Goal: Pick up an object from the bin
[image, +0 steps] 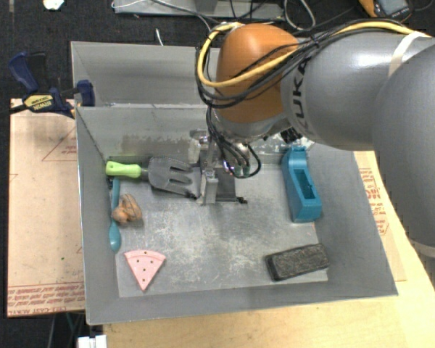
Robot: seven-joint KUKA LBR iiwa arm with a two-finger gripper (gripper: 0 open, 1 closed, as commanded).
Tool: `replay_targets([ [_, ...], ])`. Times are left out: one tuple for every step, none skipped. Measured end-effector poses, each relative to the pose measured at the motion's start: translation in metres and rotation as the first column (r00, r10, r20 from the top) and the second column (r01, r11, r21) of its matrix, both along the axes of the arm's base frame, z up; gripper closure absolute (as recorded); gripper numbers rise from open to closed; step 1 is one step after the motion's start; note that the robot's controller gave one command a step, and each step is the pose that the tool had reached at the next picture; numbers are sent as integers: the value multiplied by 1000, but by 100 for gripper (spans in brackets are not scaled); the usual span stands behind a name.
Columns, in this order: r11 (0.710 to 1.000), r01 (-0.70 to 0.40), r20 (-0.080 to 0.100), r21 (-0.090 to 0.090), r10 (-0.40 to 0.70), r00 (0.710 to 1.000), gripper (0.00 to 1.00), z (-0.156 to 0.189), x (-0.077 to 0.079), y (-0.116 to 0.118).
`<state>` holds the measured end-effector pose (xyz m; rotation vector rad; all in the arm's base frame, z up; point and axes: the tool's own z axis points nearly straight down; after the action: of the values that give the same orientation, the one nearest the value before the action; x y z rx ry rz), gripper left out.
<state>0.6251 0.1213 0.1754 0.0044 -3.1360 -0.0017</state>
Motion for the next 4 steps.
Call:
replay_targets([
  [1000,2,7,1,-2,1000,0,4,2,0],
  [995,-104,13,1,104,994,0,-44,14,-20],
  [999,34,14,4,-34,999,0,-98,8,-57],
  [1000,13,17,4,-13,1000,100,-104,26,-46],
])
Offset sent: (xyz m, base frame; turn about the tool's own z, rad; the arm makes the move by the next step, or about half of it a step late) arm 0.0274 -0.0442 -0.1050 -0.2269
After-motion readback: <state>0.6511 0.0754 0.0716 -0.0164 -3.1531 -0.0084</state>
